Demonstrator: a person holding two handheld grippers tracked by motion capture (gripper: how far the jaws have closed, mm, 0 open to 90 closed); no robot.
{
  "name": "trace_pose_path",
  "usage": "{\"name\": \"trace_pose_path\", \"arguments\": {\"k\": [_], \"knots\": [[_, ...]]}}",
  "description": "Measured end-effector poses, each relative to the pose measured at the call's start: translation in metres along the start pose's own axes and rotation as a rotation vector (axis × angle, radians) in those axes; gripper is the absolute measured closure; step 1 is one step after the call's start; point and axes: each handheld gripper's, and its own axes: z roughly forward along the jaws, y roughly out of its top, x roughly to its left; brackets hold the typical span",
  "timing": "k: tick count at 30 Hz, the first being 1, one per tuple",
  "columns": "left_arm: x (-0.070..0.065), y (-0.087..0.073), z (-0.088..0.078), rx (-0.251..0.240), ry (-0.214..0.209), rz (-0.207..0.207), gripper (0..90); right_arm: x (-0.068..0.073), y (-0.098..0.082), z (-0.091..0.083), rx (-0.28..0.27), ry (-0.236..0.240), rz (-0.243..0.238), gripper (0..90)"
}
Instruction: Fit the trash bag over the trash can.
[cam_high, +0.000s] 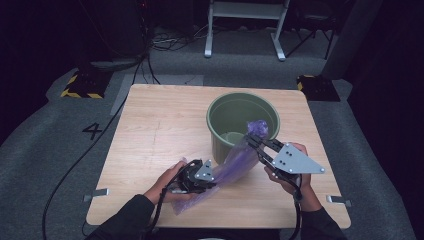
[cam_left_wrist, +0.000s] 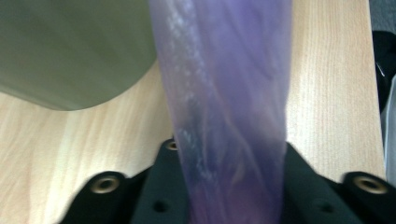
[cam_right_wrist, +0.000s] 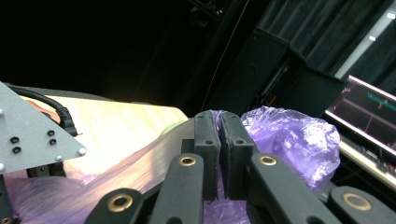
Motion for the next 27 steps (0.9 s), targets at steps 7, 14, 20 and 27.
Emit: {"name": "trace_pose_path", "arguments": {"k": [7,14,20,27], "knots": [[0.0,-0.004,-0.018,-0.093,-0.009,0.011,87.4,-0.015,0.01,0.016,-0.03,0.063,0.023,88.0],[-0.004,-0.001,-0.032,-0.212,0.013,0.031,87.6,-0.044,0.008,0.041,0.103,0.058,0.108,87.4],[-0.011,0.008,-0.039,-0.287,0.011,0.063,87.9,-0.054,-0.005,0.062,0.24,0.086,0.17,88.6],[-0.012,0.014,-0.045,-0.369,0.067,0.05,88.2,-0.06,-0.014,0.076,0.404,0.127,0.237,65.3]]}}
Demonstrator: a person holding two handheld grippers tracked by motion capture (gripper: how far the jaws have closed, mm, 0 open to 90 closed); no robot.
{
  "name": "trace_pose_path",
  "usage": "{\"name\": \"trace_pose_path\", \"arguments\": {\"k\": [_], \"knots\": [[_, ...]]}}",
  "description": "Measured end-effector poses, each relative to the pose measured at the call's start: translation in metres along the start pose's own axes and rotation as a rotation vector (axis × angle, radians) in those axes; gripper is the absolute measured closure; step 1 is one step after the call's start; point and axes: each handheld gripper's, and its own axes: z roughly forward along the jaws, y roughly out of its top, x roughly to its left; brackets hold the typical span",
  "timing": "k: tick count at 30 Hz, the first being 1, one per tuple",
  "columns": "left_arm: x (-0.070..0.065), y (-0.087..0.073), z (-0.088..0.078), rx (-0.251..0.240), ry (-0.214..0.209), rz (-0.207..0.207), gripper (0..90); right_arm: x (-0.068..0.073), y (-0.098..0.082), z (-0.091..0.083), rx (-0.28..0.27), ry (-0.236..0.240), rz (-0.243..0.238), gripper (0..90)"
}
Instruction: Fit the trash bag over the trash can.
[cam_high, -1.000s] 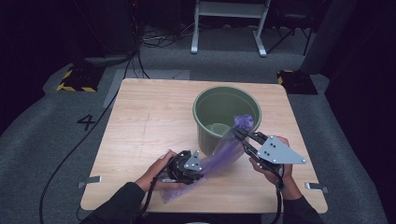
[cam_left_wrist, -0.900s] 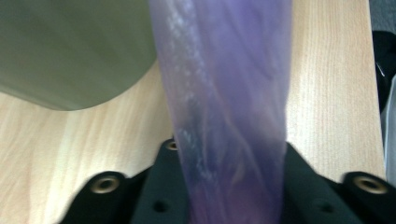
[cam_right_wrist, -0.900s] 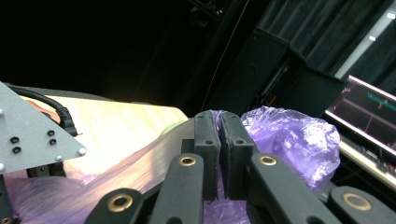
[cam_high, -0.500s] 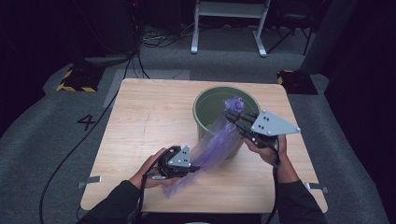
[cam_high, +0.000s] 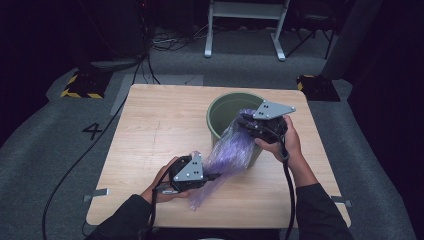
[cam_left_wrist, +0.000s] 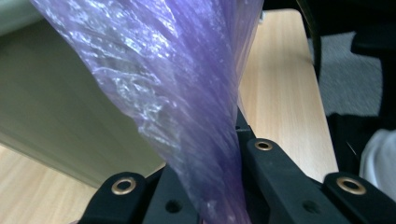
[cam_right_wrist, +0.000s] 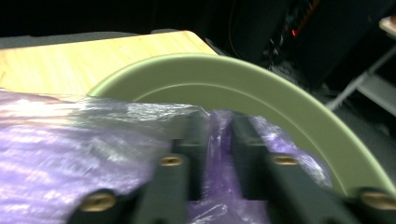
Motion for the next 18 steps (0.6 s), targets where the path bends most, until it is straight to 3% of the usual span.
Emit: {"name": "trace_pose_path", "arguments": {"k": [4,7,12,18], "knots": [[0.002,0.004,-0.003,-0.023,0.002,-0.008,88.3,-0.003,-0.002,0.001,0.036,-0.016,0.031,44.0],[0.003,0.005,-0.004,-0.032,0.008,-0.016,88.3,-0.006,-0.004,-0.006,0.01,-0.032,0.06,35.1],[0.005,0.004,-0.006,-0.042,0.013,-0.031,88.3,-0.011,-0.007,-0.028,-0.038,-0.03,0.067,43.2],[0.006,0.003,-0.012,-0.054,0.015,-0.039,88.5,-0.015,-0.011,-0.043,-0.062,-0.109,0.066,44.1]]}}
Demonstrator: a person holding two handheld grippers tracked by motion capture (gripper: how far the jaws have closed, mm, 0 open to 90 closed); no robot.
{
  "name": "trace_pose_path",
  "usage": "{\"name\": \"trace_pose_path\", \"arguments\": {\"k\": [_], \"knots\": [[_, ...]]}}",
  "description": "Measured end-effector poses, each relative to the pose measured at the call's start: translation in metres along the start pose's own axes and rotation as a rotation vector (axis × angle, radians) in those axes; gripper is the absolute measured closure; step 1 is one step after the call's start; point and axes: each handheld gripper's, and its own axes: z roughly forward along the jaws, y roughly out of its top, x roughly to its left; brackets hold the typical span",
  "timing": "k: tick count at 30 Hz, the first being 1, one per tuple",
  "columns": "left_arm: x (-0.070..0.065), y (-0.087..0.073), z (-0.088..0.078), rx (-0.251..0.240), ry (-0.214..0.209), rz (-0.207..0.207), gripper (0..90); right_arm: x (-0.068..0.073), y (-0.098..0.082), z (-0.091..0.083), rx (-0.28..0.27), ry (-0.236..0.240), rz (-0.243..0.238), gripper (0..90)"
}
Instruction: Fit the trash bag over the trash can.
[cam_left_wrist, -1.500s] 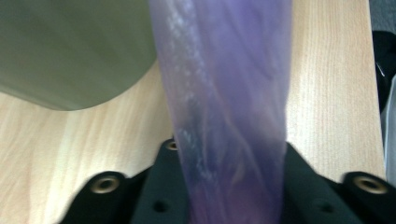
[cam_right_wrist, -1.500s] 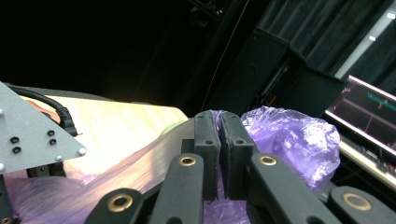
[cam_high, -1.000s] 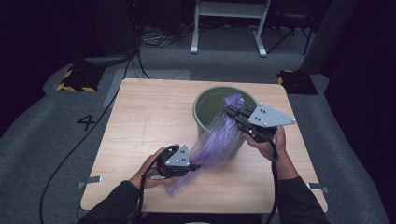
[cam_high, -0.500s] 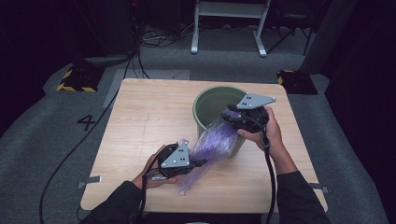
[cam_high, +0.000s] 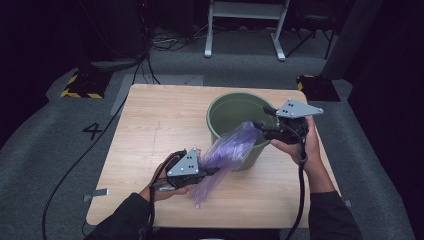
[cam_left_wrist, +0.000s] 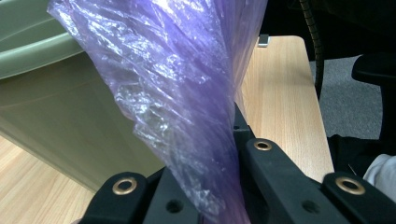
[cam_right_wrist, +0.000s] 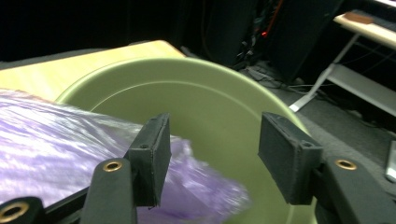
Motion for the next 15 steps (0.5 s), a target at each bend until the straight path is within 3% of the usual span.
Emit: {"name": "trace_pose_path", "arguments": {"k": [6,11,15], "knots": [[0.002,-0.001,-0.002,-0.004,0.005,-0.015,88.5,0.006,0.002,-0.01,-0.059,0.055,-0.002,42.1],[0.002,-0.003,0.001,0.013,0.003,-0.013,88.3,0.026,-0.002,-0.026,-0.126,0.183,-0.075,35.8],[0.003,-0.002,0.0,0.007,0.01,-0.021,88.3,0.04,-0.006,-0.031,-0.149,0.274,-0.098,34.5]]}}
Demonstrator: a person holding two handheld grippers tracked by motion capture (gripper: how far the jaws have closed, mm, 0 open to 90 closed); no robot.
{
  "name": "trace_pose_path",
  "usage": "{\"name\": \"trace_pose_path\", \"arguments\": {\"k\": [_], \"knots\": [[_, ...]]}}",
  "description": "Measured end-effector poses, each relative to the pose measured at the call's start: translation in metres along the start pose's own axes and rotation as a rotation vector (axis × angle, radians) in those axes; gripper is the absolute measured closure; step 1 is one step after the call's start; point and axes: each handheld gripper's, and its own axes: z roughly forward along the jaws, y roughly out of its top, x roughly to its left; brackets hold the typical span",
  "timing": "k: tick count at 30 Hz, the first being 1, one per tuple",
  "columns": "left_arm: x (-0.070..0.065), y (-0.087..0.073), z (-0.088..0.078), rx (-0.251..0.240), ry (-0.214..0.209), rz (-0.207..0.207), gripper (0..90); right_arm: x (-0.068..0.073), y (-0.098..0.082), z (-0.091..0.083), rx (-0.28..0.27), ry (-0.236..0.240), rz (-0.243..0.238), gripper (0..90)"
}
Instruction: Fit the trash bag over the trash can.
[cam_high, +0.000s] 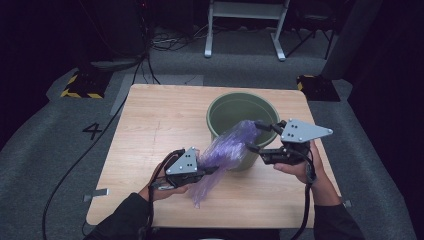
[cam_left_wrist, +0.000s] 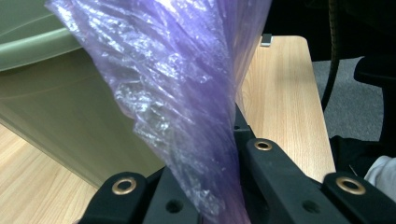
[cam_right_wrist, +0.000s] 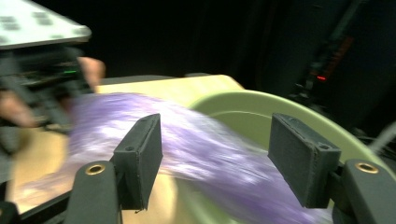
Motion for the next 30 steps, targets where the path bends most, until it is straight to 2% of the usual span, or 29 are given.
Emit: {"name": "trace_pose_path", "arguments": {"k": [3,5,11,12,14,16,18,20,23,27,29,30], "knots": [[0.001,0.001,-0.001,0.0,0.006,-0.002,88.3,0.008,-0.002,0.002,0.01,0.057,-0.043,39.3],[0.001,0.001,0.0,-0.002,0.01,-0.01,88.3,0.012,-0.002,0.004,0.021,0.058,-0.069,40.1],[0.002,0.003,0.002,-0.007,0.007,-0.014,88.3,0.017,-0.002,0.009,0.012,0.105,-0.099,38.1],[0.002,0.003,0.002,-0.008,0.007,-0.012,88.3,0.018,-0.001,0.011,0.015,0.092,-0.11,39.1],[0.002,0.005,0.002,-0.007,0.001,-0.011,88.2,0.02,0.0,0.013,0.015,0.08,-0.137,52.4],[0.002,0.006,0.002,-0.011,-0.002,-0.009,88.1,0.021,0.002,0.017,0.039,0.048,-0.173,64.3],[0.001,0.008,0.001,-0.009,-0.003,-0.003,87.8,0.022,0.002,0.021,0.06,0.033,-0.212,73.5],[0.002,0.008,0.002,-0.01,0.001,-0.003,86.5,0.022,0.002,0.024,0.076,0.015,-0.224,81.3],[0.002,0.008,0.002,-0.004,0.008,-0.003,82.3,0.019,0.001,0.028,0.077,0.0,-0.204,87.3],[0.001,0.01,-0.001,0.004,0.03,-0.002,67.8,0.014,0.0,0.031,0.091,-0.042,-0.187,89.4],[0.002,0.01,-0.004,0.01,0.016,-0.017,58.3,0.009,-0.001,0.031,0.097,-0.067,-0.169,90.0],[0.002,0.011,-0.006,0.012,0.022,-0.022,54.9,0.008,-0.002,0.03,0.095,-0.072,-0.161,90.0]]}}
